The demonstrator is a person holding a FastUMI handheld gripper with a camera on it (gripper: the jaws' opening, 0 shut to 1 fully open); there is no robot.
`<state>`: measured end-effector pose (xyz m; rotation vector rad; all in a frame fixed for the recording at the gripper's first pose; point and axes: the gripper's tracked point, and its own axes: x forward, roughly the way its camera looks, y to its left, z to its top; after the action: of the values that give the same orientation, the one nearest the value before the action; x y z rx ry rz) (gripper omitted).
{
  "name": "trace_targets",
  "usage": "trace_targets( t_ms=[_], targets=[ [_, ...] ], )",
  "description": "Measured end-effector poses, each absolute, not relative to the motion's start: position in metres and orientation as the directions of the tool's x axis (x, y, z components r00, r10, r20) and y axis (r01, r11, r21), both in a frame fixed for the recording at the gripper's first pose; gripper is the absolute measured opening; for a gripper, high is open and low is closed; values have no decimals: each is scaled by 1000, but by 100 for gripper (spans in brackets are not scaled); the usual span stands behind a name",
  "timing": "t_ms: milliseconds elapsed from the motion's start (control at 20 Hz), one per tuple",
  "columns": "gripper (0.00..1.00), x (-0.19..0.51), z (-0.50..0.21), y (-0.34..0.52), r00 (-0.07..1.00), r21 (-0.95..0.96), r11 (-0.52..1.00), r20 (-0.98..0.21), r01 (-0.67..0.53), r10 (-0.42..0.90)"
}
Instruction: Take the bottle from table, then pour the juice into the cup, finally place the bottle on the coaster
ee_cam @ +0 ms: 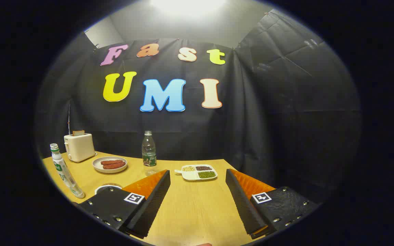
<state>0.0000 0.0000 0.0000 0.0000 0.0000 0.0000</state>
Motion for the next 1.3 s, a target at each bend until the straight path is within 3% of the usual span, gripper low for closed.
trace_targets(
  t_ms=[350, 750, 950, 1300],
  targets=[
    [99, -56, 22, 127, 980, 54, 980, 51, -194, 191],
    [99, -92, 1, 266, 884, 69, 881, 55, -468, 465],
    [99, -88, -22, 307, 862, 55, 860, 18, -507, 507],
    [99, -53, -71, 342, 880, -2, 883, -92, -469, 466]
  ],
)
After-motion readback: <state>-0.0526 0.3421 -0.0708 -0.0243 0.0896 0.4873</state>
